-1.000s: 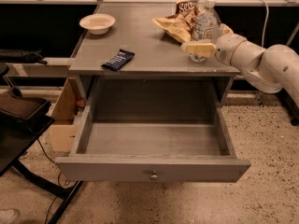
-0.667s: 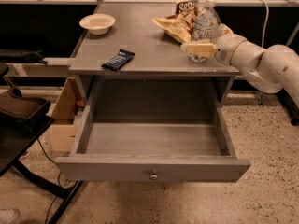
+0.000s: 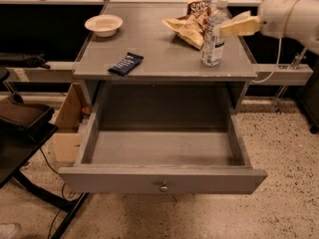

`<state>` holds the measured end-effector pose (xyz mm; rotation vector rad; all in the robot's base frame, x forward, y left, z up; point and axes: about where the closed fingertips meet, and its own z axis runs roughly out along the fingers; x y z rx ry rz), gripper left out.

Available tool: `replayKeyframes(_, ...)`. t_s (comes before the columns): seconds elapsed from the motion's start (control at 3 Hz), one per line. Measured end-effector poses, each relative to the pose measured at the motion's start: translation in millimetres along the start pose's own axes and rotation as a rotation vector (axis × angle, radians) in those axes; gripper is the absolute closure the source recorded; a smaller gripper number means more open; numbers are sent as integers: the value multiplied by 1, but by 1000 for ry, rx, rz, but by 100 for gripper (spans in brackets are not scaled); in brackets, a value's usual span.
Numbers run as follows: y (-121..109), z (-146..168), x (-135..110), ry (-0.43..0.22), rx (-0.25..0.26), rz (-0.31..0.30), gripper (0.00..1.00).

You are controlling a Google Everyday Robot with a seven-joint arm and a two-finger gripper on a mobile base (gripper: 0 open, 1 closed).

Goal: Pick blue plastic bottle from top drawer and place on counter

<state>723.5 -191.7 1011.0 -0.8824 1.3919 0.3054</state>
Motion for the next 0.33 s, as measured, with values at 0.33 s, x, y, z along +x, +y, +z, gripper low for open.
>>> replayKeyframes(0.33, 14, -42, -64, 13, -88, -259, 0)
